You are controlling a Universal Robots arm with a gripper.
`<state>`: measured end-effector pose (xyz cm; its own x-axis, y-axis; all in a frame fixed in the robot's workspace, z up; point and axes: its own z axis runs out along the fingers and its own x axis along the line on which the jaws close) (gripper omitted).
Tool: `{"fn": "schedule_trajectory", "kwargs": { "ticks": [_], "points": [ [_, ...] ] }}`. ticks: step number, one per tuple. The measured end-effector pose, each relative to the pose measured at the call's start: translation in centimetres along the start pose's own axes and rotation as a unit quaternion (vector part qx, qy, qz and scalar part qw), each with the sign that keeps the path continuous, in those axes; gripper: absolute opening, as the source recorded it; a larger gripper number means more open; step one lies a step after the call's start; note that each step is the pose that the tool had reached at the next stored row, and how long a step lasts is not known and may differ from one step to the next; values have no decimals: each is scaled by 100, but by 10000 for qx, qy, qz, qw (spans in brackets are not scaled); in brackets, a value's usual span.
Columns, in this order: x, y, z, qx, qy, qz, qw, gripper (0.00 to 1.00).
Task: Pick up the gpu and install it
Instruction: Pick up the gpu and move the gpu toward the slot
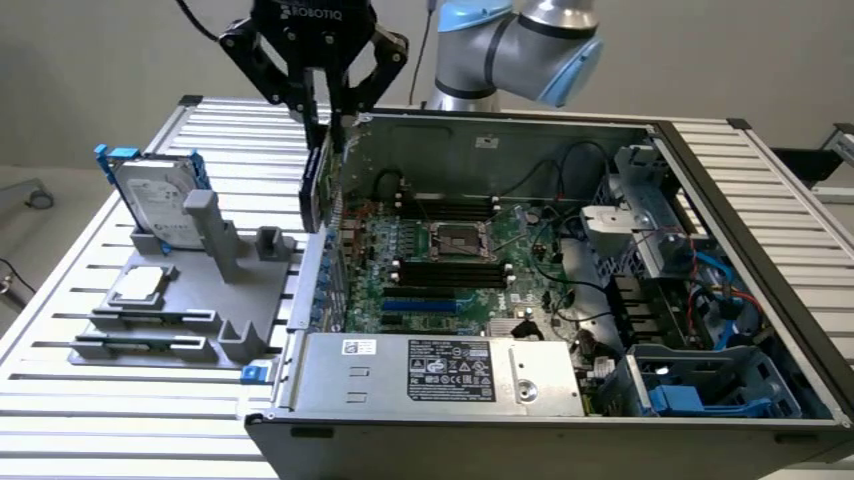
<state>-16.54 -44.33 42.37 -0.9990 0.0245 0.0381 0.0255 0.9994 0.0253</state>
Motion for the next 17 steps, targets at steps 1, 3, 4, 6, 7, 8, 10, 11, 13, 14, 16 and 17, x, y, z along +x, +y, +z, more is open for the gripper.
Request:
{"fn": "schedule_trajectory", "kwargs": {
  "ticks": [1, 3, 4, 6, 7, 8, 10, 11, 13, 14, 16, 17],
  "points": [
    [-45, 1, 9, 0, 0, 0, 10000, 26],
    [-136, 2, 39, 3, 0, 0, 10000, 26],
    [-182, 3, 55, 7, 0, 0, 10000, 26],
    [-278, 4, 89, 16, 0, 0, 10000, 26],
    [-322, 5, 105, 20, 0, 1, 10000, 26],
    [-367, 6, 121, 23, 0, 0, 10000, 26],
    [-460, 7, 155, 30, -1, 1, 10000, 26],
    [-505, 8, 171, 32, -1, 1, 10000, 26],
    [-597, 9, 203, 38, -1, 1, 10000, 26],
    [-645, 10, 220, 41, -1, 2, 10000, 26],
    [-736, 11, 253, 47, -1, 2, 10000, 26],
    [-782, 12, 269, 51, -1, 2, 10000, 26]
  ]
}}
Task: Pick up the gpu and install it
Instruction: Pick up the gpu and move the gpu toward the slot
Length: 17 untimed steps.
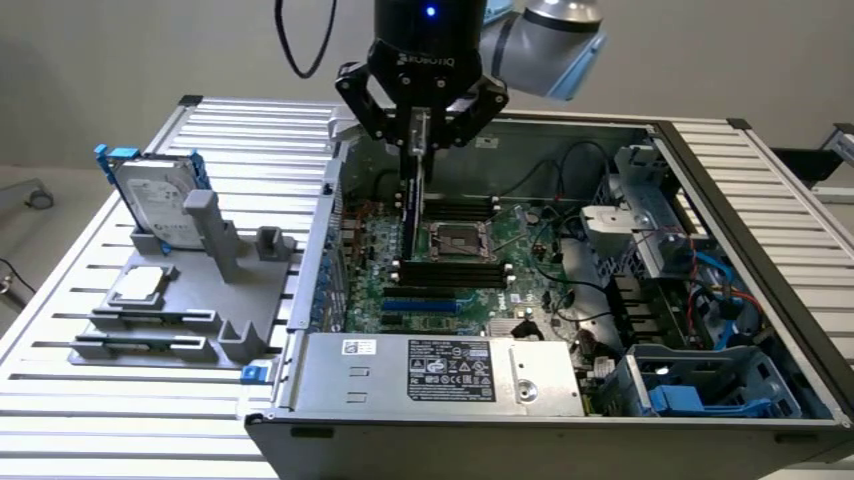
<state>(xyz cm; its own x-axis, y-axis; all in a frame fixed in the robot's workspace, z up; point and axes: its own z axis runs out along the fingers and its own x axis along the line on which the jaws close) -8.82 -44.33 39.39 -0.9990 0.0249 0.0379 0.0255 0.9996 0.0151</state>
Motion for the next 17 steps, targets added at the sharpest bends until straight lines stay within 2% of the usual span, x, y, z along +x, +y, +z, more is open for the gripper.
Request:
{"fn": "schedule_trajectory", "kwargs": {
  "ticks": [10, 17],
  "points": [
    [-447, 12, 154, 33, -2, 1, 10000, 26],
    [-450, 11, 154, 28, -2, 16, 10000, 26]
  ]
}}
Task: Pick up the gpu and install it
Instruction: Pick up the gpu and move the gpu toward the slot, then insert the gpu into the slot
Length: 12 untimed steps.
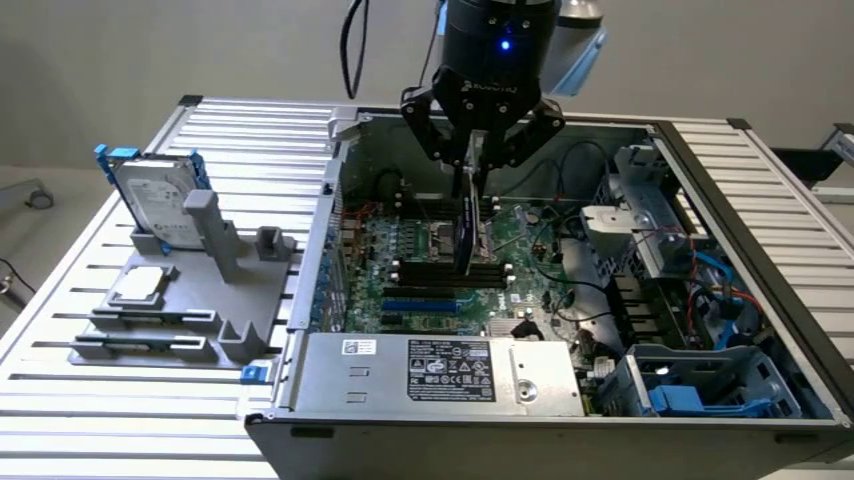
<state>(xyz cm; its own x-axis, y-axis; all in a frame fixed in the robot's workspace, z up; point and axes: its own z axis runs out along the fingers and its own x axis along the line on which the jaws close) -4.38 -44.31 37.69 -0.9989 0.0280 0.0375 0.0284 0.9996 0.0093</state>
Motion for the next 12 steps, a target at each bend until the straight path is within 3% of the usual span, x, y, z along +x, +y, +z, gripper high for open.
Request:
{"fn": "schedule_trajectory", "kwargs": {
  "ticks": [12],
  "points": [
    [0, 0, 0, -1, 0, 30, 10000, 26]
  ]
}}
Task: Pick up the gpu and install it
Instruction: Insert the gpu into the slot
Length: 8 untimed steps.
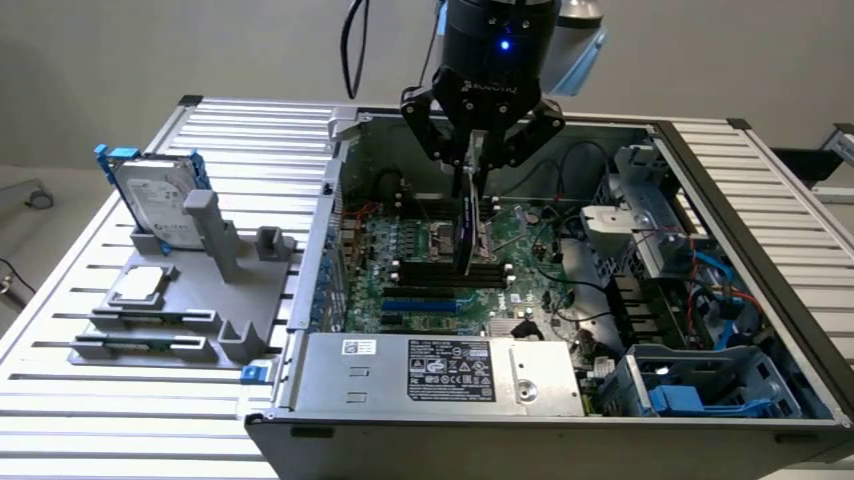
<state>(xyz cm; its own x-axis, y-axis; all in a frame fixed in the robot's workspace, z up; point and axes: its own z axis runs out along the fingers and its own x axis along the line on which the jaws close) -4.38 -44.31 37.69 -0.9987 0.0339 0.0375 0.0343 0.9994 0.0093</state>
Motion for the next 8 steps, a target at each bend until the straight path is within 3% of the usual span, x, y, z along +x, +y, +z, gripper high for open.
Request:
{"fn": "schedule_trajectory", "kwargs": {
  "ticks": [4, 8],
  "points": [
    [0, 2, 1, 6, 0, -30, 10000, 26],
    [0, 2, 6, 21, 3, -390, 9992, 26]
  ]
}}
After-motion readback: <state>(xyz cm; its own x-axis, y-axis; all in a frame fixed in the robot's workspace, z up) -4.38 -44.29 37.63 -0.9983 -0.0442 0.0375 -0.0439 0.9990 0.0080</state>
